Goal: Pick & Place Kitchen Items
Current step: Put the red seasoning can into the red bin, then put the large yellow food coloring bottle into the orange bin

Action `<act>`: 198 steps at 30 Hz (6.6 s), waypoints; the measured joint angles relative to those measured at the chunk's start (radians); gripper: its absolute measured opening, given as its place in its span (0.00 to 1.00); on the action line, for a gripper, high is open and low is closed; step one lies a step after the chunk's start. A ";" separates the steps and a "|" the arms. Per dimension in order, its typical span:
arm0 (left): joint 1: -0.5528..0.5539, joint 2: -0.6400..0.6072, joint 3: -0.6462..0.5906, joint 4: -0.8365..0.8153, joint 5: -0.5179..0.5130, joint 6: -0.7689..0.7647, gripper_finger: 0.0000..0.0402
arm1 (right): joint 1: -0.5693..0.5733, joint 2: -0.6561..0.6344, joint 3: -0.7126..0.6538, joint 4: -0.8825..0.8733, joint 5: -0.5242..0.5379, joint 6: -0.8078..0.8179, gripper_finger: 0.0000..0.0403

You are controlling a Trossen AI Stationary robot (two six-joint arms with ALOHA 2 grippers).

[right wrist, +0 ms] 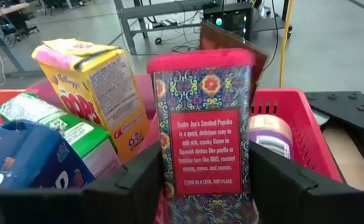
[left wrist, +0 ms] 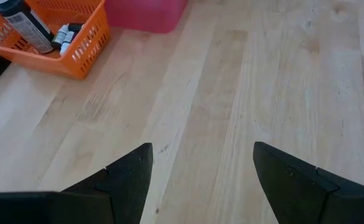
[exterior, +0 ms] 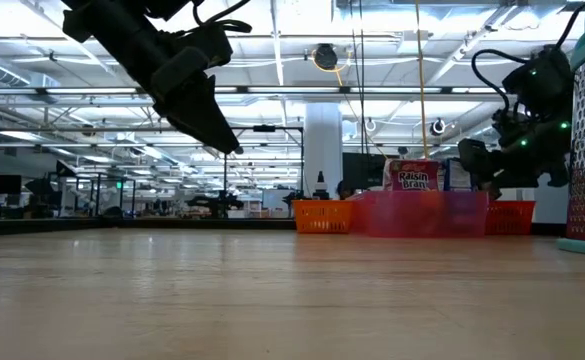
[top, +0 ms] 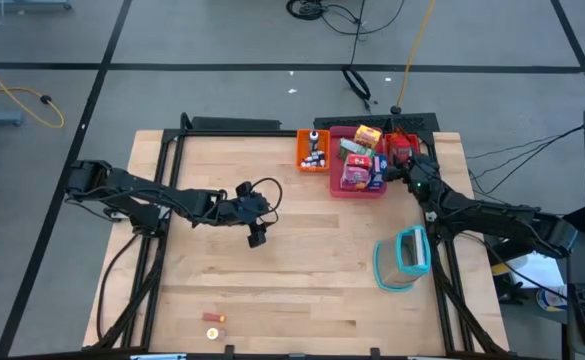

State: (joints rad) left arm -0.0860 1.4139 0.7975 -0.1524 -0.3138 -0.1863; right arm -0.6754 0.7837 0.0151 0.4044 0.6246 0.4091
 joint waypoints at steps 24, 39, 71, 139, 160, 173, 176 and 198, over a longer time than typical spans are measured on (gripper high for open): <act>0.000 0.000 0.000 0.000 0.001 -0.008 0.68 | 0.003 0.000 0.000 0.299 -0.113 -0.162 0.53; -0.113 -0.004 0.000 -0.043 0.004 0.027 0.68 | 0.085 -0.058 0.067 0.355 -0.255 -0.211 0.52; -0.784 -0.041 0.001 0.169 0.074 -0.366 0.68 | 0.362 -0.113 0.090 0.464 -0.288 -0.212 0.52; -0.931 0.175 0.000 0.179 -0.323 -0.654 0.31 | 0.377 -0.112 0.090 0.430 -0.287 -0.212 0.52; -0.239 -0.140 0.000 -0.008 0.080 0.044 0.30 | 0.376 -0.112 0.090 0.423 -0.287 -0.212 0.52; 0.096 -0.132 0.000 0.161 0.272 0.218 0.30 | 0.376 -0.112 0.090 0.421 -0.287 -0.212 0.52; 0.154 -0.130 0.000 0.192 0.271 0.234 0.30 | 0.376 -0.112 0.090 0.421 -0.287 -0.212 0.52; 0.501 0.116 0.167 0.412 0.452 0.279 0.30 | 0.376 -0.111 0.090 0.413 -0.287 -0.213 0.52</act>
State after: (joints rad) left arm 0.4145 1.5298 0.9647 0.2596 0.1387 0.0925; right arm -0.2993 0.6727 0.1055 0.8170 0.3378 0.1963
